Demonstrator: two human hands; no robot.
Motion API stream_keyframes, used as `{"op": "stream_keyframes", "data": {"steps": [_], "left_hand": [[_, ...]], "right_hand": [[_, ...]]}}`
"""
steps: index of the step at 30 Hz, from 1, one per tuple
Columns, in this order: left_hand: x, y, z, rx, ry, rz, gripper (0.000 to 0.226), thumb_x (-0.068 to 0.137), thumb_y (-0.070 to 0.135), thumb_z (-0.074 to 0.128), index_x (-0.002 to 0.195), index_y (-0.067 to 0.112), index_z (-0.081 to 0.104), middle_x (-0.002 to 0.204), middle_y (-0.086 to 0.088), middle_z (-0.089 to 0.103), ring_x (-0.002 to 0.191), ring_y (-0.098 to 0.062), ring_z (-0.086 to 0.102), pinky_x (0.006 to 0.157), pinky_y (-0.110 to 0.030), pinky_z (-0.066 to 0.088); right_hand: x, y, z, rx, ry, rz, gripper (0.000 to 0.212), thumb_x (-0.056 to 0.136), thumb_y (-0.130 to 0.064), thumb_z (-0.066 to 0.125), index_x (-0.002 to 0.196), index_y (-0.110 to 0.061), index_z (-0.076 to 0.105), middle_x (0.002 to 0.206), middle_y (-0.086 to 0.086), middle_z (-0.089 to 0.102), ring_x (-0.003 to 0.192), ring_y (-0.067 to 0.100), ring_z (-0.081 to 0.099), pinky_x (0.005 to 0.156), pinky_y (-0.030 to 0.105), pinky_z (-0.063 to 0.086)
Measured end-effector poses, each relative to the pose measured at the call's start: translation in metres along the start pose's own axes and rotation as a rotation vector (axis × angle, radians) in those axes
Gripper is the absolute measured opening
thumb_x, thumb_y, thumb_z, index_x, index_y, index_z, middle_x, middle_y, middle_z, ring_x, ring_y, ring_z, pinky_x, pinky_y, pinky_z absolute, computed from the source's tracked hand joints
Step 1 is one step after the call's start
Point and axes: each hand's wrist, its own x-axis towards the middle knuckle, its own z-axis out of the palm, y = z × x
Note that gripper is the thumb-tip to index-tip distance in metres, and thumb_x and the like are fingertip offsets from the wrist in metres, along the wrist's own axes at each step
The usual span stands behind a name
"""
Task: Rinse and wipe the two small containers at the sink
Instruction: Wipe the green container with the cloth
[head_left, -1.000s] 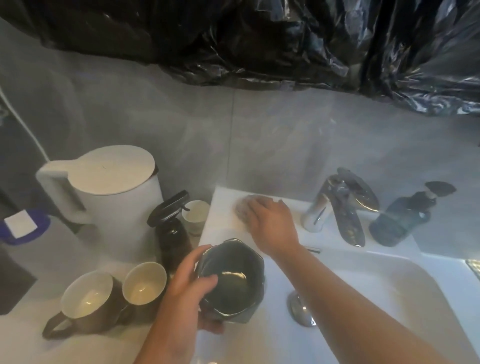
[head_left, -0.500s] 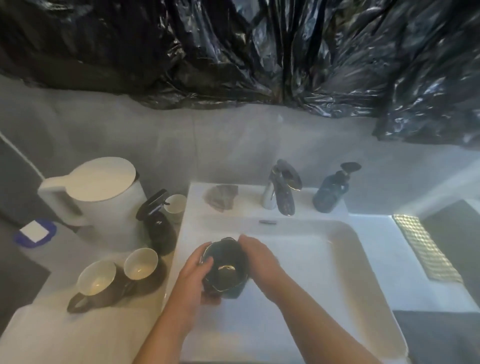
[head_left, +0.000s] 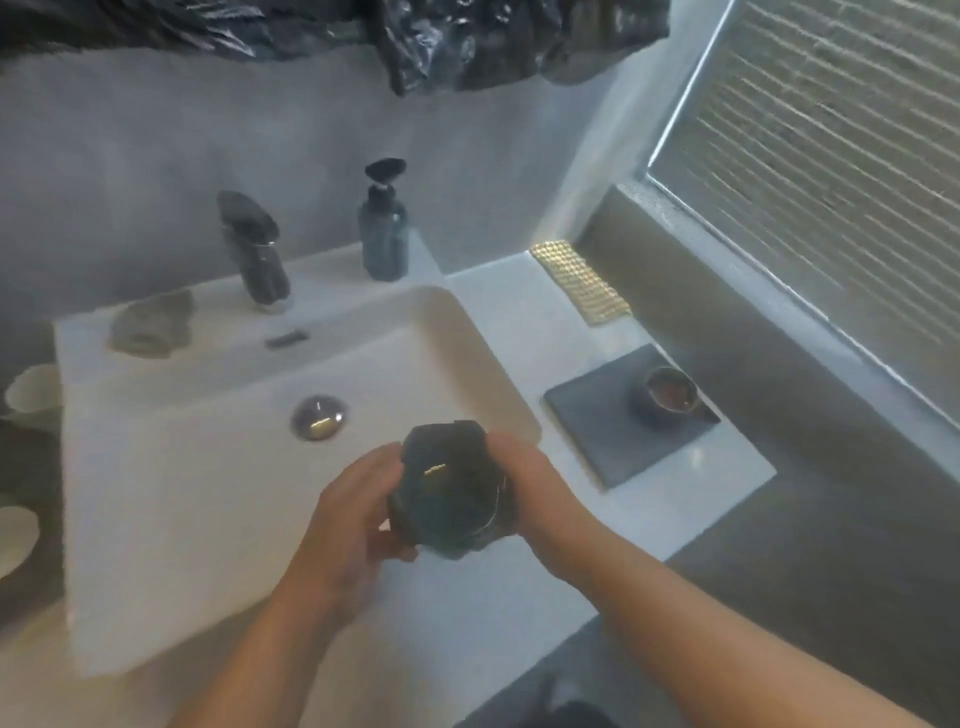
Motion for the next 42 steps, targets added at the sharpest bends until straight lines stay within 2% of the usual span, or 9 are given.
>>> {"op": "stream_keyframes", "data": {"steps": [5,9,14,18,25,28,34,39,42], "left_hand": [[0.009,-0.019,0.068,0.045,-0.16,-0.101,0.036,0.066,0.027,0.069,0.097,0.01,0.074,0.068,-0.007,0.06,0.05,-0.017,0.051,0.042,-0.024,0.041],[0.015,-0.033,0.129,0.125,-0.224,-0.12,0.042,0.058,0.031,0.072,0.092,0.006,0.073,0.069,-0.01,0.055,0.052,-0.021,0.046,0.042,-0.027,0.037],[0.019,-0.056,0.207,0.226,-0.28,-0.139,0.04,0.055,0.036,0.067,0.084,0.01,0.077,0.079,-0.015,0.054,0.067,-0.027,0.05,0.048,-0.03,0.043],[0.025,-0.076,0.271,0.226,-0.194,-0.181,0.021,0.064,0.025,0.066,0.078,0.016,0.08,0.08,-0.013,0.061,0.076,-0.029,0.054,0.05,-0.034,0.046],[0.031,-0.096,0.348,0.219,-0.121,-0.196,0.023,0.092,0.01,0.057,0.095,0.008,0.08,0.083,-0.009,0.072,0.08,-0.023,0.066,0.05,-0.033,0.053],[0.038,-0.096,0.356,0.206,-0.045,-0.201,0.025,0.084,0.02,0.061,0.098,0.009,0.079,0.085,-0.008,0.071,0.084,-0.025,0.063,0.05,-0.032,0.051],[0.068,-0.095,0.348,0.259,0.04,-0.206,0.034,0.075,0.036,0.056,0.091,0.017,0.079,0.091,-0.005,0.068,0.091,-0.025,0.059,0.06,-0.036,0.047],[0.101,-0.103,0.33,0.27,0.067,-0.229,0.053,0.072,0.049,0.063,0.114,0.019,0.072,0.115,-0.009,0.067,0.105,-0.029,0.061,0.066,-0.037,0.053],[0.114,-0.106,0.321,0.249,0.109,-0.221,0.058,0.064,0.051,0.073,0.115,0.023,0.066,0.114,-0.007,0.07,0.099,-0.03,0.068,0.066,-0.037,0.057]], "right_hand": [[-0.04,0.037,-0.075,0.241,0.098,0.112,0.055,0.085,-0.041,0.051,0.124,-0.003,0.06,0.125,0.031,0.056,0.104,0.045,0.065,0.066,0.049,0.061],[-0.07,0.054,-0.129,0.428,0.163,0.123,0.053,0.078,-0.036,0.053,0.123,-0.009,0.058,0.126,0.021,0.061,0.104,0.041,0.068,0.064,0.042,0.06],[-0.086,0.073,-0.212,0.398,0.188,0.065,0.039,0.08,-0.025,0.052,0.114,-0.02,0.07,0.124,0.019,0.063,0.112,0.042,0.065,0.075,0.052,0.062],[-0.092,0.086,-0.277,0.434,0.199,0.095,0.049,0.074,-0.031,0.062,0.119,-0.014,0.067,0.129,0.027,0.057,0.114,0.044,0.063,0.074,0.058,0.061],[-0.091,0.091,-0.359,0.463,0.135,0.14,0.056,0.074,-0.029,0.063,0.126,-0.011,0.062,0.135,0.024,0.056,0.118,0.039,0.063,0.064,0.038,0.06],[-0.083,0.084,-0.369,0.418,0.103,0.156,0.067,0.068,-0.035,0.066,0.131,-0.013,0.059,0.134,0.021,0.057,0.112,0.037,0.066,0.062,0.036,0.059],[-0.058,0.067,-0.373,0.217,0.035,0.141,0.053,0.074,-0.032,0.06,0.115,0.001,0.059,0.121,0.035,0.056,0.101,0.042,0.069,0.086,0.062,0.057],[-0.03,0.047,-0.374,-0.052,0.074,0.157,0.032,0.088,-0.03,0.056,0.114,-0.015,0.067,0.11,0.02,0.066,0.082,0.015,0.059,0.069,0.024,0.052],[-0.007,0.038,-0.374,-0.171,0.088,0.216,0.026,0.098,-0.021,0.054,0.124,-0.02,0.06,0.106,0.001,0.069,0.081,0.012,0.061,0.069,0.021,0.053]]}}
